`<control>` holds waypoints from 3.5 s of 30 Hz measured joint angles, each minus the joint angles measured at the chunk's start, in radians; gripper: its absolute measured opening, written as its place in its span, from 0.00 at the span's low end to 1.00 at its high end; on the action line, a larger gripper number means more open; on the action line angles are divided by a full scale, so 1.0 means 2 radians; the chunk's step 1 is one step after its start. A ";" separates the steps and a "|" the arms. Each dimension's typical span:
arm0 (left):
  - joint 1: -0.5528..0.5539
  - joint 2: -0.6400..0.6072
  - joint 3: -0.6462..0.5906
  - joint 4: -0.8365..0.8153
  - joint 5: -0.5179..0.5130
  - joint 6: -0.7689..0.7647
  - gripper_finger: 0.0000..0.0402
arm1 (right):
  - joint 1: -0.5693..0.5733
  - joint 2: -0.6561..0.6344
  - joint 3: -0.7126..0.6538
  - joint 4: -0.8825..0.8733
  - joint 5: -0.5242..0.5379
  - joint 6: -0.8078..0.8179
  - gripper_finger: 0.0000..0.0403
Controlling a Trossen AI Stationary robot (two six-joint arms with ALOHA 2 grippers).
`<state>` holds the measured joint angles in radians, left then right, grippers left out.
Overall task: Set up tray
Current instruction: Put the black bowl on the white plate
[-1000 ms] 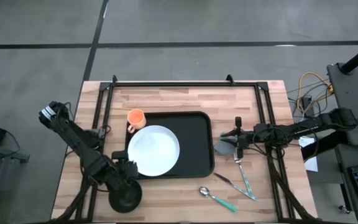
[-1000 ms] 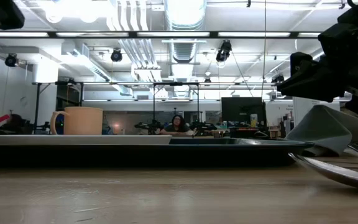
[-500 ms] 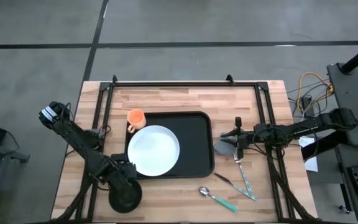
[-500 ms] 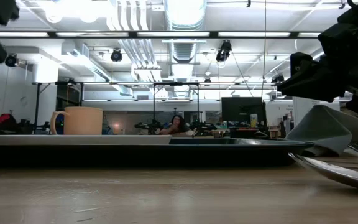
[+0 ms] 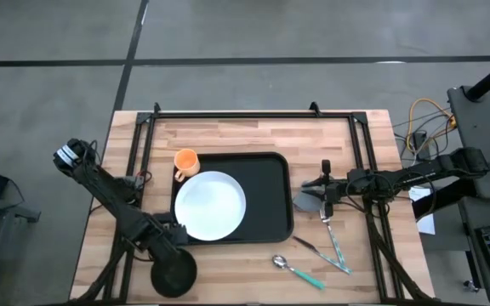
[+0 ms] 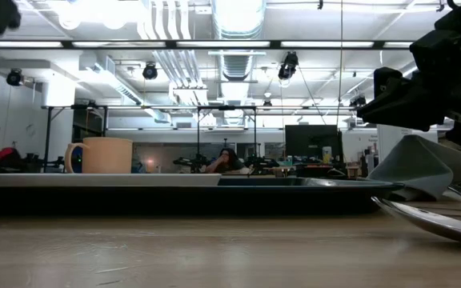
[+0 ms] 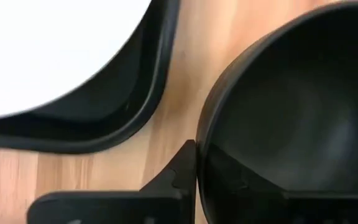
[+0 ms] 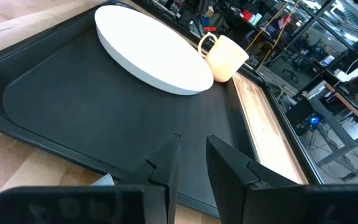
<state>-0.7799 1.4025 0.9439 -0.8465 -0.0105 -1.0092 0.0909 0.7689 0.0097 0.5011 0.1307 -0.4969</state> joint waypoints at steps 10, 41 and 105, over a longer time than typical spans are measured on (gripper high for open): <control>0.001 0.000 0.119 -0.018 -0.110 0.092 0.00 | 0.000 0.000 0.000 0.000 0.000 0.000 0.17; 0.232 -0.010 0.123 -0.128 -0.135 0.254 0.00 | 0.000 0.000 0.000 -0.006 0.000 0.002 0.17; 0.355 -0.009 0.035 -0.027 -0.069 0.348 0.05 | 0.000 0.000 0.000 -0.010 0.000 0.003 0.17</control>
<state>-0.0708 1.3842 1.0138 -0.9007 -0.1486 -0.3122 0.0908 0.7689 0.0097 0.4816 0.1307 -0.4900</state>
